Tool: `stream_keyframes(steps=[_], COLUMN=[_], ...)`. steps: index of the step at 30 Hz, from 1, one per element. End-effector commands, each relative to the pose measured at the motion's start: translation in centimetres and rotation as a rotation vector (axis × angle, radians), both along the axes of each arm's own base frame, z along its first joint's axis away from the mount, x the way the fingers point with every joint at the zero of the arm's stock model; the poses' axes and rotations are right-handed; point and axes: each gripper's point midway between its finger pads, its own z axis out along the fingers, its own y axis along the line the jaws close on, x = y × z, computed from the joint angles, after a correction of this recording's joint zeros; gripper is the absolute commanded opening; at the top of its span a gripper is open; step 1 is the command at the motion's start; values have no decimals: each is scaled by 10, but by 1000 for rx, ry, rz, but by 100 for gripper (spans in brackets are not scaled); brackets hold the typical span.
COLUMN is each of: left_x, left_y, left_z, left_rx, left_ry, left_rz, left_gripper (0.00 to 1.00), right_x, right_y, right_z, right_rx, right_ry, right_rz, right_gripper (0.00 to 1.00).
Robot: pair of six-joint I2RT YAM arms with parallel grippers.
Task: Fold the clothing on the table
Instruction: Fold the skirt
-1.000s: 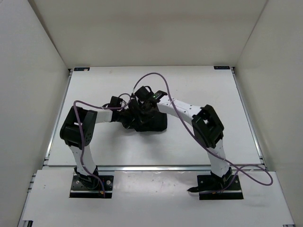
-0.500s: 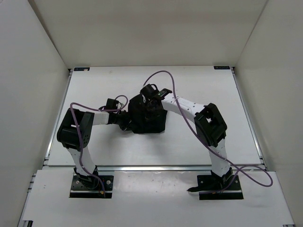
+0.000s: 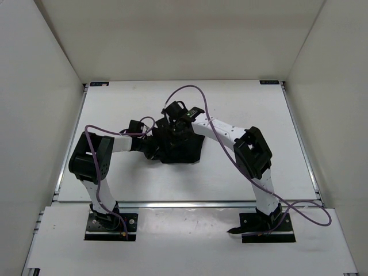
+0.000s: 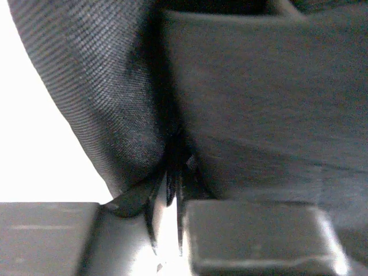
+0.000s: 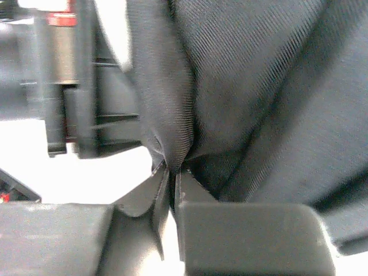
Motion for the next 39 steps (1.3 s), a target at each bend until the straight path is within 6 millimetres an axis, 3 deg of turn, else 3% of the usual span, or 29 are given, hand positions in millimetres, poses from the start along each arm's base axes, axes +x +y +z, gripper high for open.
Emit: stream_keyframes(steps=[1,5,9,10,14,16,19,21,24,25,28,30,33,36,39], left_x=[-7,-6,-11,-14,-28,-44,-51,-53,-39,-34,-17,-4,6,12,13], left_y=[5,8,16,21,45,54,66,72,79,81,84,88,95,105,109], left_z=[4,18,33,37,45,43,47,50,66,74,102,133,155,168,173], left_rx=[15,-3,0,-4,15,32,55,79,77,70,70,65,47,39,37], left_ry=[-2,-4,-11,-5,-24,-1,-22,-49,-129,-151,-245,-343,-402,-423,-436], left_rz=[-15,-14,-18,-12,-6,-23,-4,23,99,130,182,221,286,328,332], left_gripper=[24,35,82,98,99,98,98,99,99,99,98,98,98,99,99], right_x=[-6,-10,-11,-11,-10,-13,-13,-6,9,17,23,29,20,-3,-26], right_y=[34,31,19,13,-14,-26,-40,-47,-57,-60,-41,-18,12,43,53], right_z=[28,41,81,88,102,102,104,103,82,75,58,53,37,26,5], right_rx=[111,79,61,54,22,16,46,110,151,144,147,146,122,106,63], right_ry=[-37,-44,-135,-141,-154,-170,-202,-184,-136,-118,-66,-70,-42,-40,-14], right_rz=[117,148,125,115,65,58,11,-59,-133,-150,-103,-65,10,111,151], right_gripper=[6,27,40,42,43,42,41,19,1,0,0,0,0,1,0])
